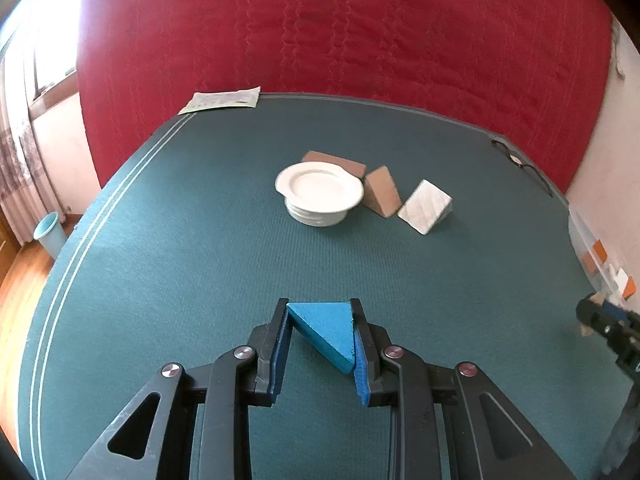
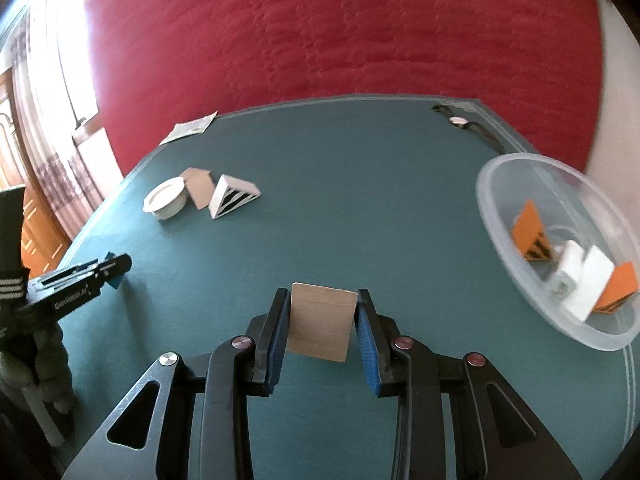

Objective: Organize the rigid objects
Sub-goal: 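Carry the blue triangle and tan block over the clear bowl with both tools, then open the left tool to drop the blue triangle into the bowl, then open the right tool to release the tan block into the bowl, then move both open tools away from the bowl toward the white plate, then close the left tool on the rim of the white plate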

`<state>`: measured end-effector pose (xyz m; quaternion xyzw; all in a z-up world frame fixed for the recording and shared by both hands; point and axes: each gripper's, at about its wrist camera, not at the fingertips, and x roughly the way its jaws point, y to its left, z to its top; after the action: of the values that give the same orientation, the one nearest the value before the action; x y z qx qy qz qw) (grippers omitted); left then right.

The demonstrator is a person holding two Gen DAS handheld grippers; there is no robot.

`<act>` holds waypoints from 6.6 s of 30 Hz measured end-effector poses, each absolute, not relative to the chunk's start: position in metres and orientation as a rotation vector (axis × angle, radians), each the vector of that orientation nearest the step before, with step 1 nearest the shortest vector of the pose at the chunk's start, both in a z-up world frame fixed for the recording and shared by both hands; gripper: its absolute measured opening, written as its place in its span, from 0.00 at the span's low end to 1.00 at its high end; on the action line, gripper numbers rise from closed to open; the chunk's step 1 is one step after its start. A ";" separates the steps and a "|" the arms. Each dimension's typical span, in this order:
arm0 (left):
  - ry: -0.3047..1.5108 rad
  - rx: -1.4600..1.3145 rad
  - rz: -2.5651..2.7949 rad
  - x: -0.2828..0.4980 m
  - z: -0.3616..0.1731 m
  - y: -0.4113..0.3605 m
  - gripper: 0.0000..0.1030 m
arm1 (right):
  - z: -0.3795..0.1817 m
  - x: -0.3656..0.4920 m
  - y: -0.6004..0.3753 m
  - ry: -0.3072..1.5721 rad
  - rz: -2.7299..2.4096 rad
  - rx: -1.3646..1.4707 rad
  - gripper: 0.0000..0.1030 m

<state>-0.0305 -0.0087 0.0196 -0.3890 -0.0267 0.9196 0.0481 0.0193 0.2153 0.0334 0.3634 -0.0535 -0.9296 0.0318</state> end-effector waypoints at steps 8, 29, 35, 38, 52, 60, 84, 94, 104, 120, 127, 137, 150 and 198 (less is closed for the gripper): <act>-0.051 -1.172 2.757 -0.025 0.027 0.021 0.28 | 0.050 0.032 0.247 -0.200 -2.938 1.053 0.32; 0.056 -1.109 2.688 -0.023 0.045 0.104 0.28 | 0.056 0.060 0.367 -0.399 -3.198 1.007 0.32; 0.096 -1.091 2.673 -0.020 0.050 0.128 0.28 | 0.047 0.056 0.390 -0.408 -3.237 1.024 0.33; 0.114 -1.075 2.671 -0.018 0.054 0.139 0.28 | 0.044 0.058 0.401 -0.445 -3.239 1.006 0.36; 0.191 -0.990 2.559 -0.018 0.063 0.215 0.28 | 0.044 0.082 0.402 -0.375 -3.429 0.880 0.39; 0.185 -0.973 2.462 -0.029 0.066 0.253 0.28 | 0.044 0.091 0.400 -0.389 -3.435 0.839 0.40; 0.168 -0.984 2.446 -0.056 0.041 0.277 0.86 | 0.045 0.088 0.403 -0.456 -3.411 0.848 0.40; 0.164 -1.011 2.479 -0.050 0.037 0.268 0.89 | 0.046 0.087 0.402 -0.458 -3.413 0.848 0.40; 0.181 -1.030 2.505 -0.045 0.036 0.263 0.94 | 0.046 0.086 0.402 -0.457 -3.415 0.853 0.40; 0.244 -1.029 2.604 -0.045 0.035 0.237 0.99 | 0.046 0.085 0.399 -0.406 -3.441 0.866 0.61; 0.238 -1.023 2.631 -0.048 0.039 0.220 0.99 | 0.048 0.089 0.390 -0.343 -3.471 0.867 0.62; 0.233 -1.040 2.682 -0.051 0.039 0.189 0.99 | 0.052 0.087 0.361 -0.274 -3.397 0.884 0.62; 0.188 -1.071 2.758 -0.060 0.041 0.140 0.99 | 0.056 0.077 0.313 -0.213 -3.189 0.938 0.62; 0.006 -1.330 2.805 -0.147 0.016 -0.006 0.83 | 0.024 -0.003 0.213 -0.251 -2.738 1.204 0.73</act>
<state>-0.1472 -0.0064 0.0163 -0.4283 0.0020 0.9034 0.0189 -0.0027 0.2127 0.0245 0.4001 -0.0835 -0.9100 0.0699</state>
